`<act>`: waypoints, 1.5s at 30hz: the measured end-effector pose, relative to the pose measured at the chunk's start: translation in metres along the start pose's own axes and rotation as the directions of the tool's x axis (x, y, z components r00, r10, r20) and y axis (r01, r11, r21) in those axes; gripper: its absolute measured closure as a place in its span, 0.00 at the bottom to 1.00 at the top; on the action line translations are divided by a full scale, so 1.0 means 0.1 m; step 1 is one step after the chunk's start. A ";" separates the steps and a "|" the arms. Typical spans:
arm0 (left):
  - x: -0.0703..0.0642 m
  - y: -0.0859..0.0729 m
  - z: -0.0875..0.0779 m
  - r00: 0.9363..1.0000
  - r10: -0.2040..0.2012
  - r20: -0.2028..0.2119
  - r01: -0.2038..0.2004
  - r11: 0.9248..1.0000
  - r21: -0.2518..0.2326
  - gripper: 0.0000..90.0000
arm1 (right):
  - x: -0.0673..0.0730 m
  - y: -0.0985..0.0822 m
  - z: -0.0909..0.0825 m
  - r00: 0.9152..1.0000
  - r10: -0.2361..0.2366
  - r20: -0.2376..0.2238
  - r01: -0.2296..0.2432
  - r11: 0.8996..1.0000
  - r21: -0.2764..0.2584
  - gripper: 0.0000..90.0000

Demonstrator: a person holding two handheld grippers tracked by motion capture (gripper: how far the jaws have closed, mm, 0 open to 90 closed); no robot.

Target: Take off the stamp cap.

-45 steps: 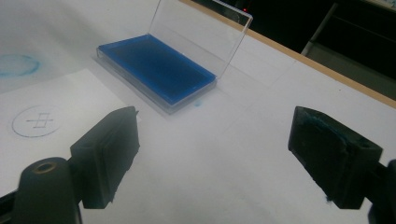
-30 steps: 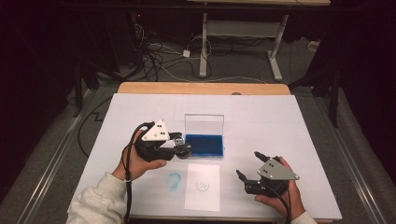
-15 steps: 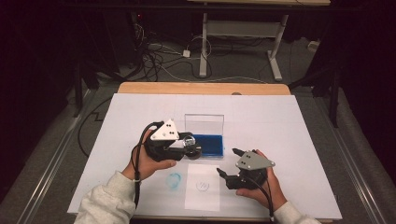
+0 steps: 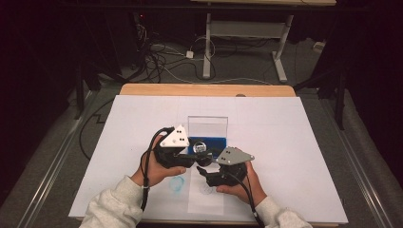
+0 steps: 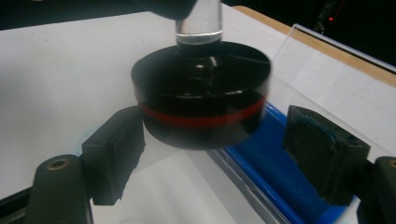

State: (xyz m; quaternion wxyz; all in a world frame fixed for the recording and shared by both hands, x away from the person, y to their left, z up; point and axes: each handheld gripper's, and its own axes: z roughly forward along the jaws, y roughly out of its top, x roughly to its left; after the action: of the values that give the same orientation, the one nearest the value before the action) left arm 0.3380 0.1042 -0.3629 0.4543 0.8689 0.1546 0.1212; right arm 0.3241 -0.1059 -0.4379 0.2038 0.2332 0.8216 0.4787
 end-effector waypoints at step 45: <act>-0.14 -0.03 0.06 0.999 0.030 0.017 -0.030 1.000 0.005 0.61 | 0.10 0.00 -0.10 0.998 -0.059 -0.026 0.060 0.998 0.023 0.43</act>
State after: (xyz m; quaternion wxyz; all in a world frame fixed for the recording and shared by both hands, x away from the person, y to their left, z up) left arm 0.3268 0.0955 -0.3695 0.4515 0.8733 0.1381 0.1201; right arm 0.3102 -0.1071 -0.4347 0.2049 0.2051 0.8361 0.4657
